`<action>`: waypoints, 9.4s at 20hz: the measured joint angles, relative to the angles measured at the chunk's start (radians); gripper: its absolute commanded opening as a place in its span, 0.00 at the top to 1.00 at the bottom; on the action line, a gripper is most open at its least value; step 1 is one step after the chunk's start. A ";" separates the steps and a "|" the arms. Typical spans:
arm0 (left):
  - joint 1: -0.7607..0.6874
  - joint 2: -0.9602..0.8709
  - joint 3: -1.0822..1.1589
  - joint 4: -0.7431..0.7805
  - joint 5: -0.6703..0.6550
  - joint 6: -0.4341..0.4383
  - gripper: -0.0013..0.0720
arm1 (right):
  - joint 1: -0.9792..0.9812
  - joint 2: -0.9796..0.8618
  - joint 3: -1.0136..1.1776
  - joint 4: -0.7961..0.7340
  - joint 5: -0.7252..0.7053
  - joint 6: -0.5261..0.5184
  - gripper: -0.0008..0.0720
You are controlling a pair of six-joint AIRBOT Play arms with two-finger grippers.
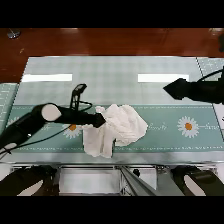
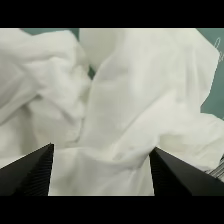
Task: Fold the shirts.
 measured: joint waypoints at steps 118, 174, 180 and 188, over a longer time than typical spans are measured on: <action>1.158 0.039 -0.362 -0.092 -0.345 0.291 0.55 | -0.628 -0.245 -0.350 0.336 0.028 -0.379 0.14; 0.833 0.546 0.573 0.124 -0.245 0.146 0.94 | -0.248 0.069 0.533 0.022 0.331 -0.138 0.96; 0.715 0.209 0.428 0.110 -0.092 0.150 0.94 | -0.248 -0.207 0.304 0.041 0.134 -0.185 0.96; 0.563 -0.283 0.469 0.111 0.254 0.053 0.94 | -0.248 -0.753 0.437 0.164 -0.153 -0.207 0.96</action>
